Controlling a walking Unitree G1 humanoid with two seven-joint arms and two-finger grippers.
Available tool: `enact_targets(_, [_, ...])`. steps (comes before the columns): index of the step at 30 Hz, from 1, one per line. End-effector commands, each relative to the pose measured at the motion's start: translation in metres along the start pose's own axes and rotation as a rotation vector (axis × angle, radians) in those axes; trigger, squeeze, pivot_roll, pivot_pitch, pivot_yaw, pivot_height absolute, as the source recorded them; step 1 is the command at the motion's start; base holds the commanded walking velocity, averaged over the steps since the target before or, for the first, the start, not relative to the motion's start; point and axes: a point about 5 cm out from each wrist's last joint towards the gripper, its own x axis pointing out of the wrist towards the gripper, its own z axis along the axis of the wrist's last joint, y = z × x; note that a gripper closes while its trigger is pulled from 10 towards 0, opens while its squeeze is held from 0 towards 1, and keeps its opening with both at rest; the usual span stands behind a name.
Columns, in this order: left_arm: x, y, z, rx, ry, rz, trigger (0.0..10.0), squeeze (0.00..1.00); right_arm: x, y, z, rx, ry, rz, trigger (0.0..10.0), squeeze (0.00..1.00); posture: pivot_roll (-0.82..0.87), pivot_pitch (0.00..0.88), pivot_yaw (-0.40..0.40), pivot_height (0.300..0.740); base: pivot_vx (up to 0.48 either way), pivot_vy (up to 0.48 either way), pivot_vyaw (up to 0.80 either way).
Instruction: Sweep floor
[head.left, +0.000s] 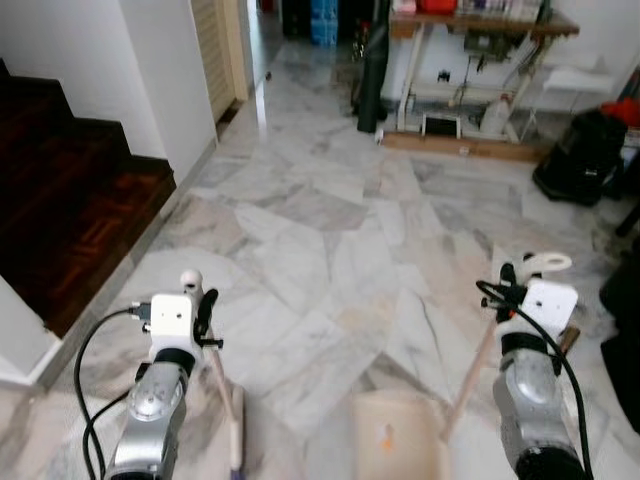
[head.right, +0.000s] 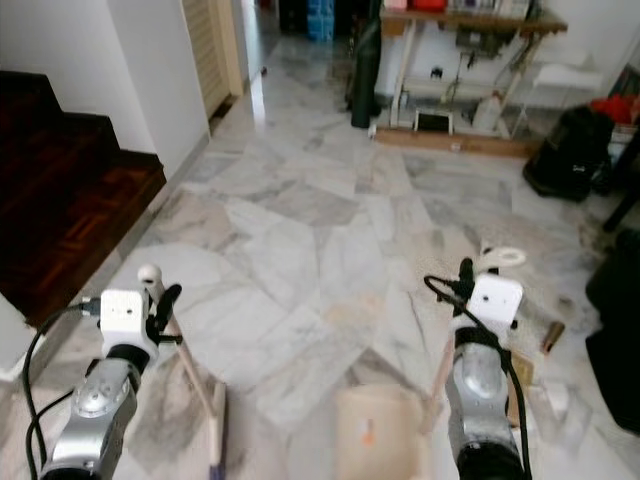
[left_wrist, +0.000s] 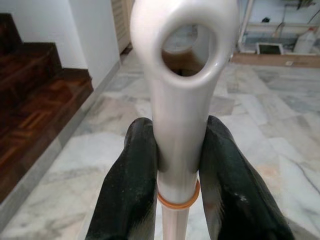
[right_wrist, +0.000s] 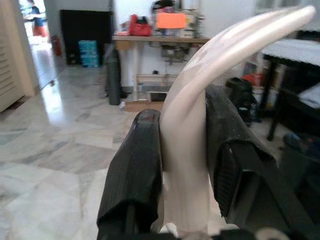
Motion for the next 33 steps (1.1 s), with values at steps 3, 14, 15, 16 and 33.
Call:
enact_targets(3, [0.007,-0.0012,0.0109,0.014,-0.049,-0.007,10.0,0.0,0.0005,-0.0021,0.0046,0.019,-0.033,-0.018,10.0,0.0,0.04,0.0,-0.023,0.74,0.331,0.0,0.0])
enact_targets(14, [0.0109,-0.0003,0.0104,0.018,-0.051,-0.018,10.0,0.0,0.0028,-0.0031,0.0044,0.028,-0.035,-0.033,10.0,0.0,0.02,0.0,-0.003,0.74,0.33,0.0,0.0])
enact_targets(15, [0.0117,-0.0003,0.011,0.018,-0.053,-0.019,10.0,0.0,0.0032,-0.0026,0.0047,0.03,-0.037,-0.031,10.0,0.0,0.02,0.0,-0.003,0.74,0.33,0.0,0.0])
enact_targets(16, [0.0122,-0.0003,0.0114,0.019,-0.054,-0.019,10.0,0.0,0.0034,-0.0023,0.005,0.032,-0.038,-0.031,10.0,0.0,0.02,0.0,-0.003,0.74,0.33,0.0,0.0])
enact_targets(33, [0.015,-0.0027,0.0108,0.017,-0.058,-0.034,10.0,0.0,0.0028,-0.0014,0.0042,0.041,-0.037,-0.019,10.0,0.0,0.0,0.0,0.008,0.74,0.33,0.0,0.0])
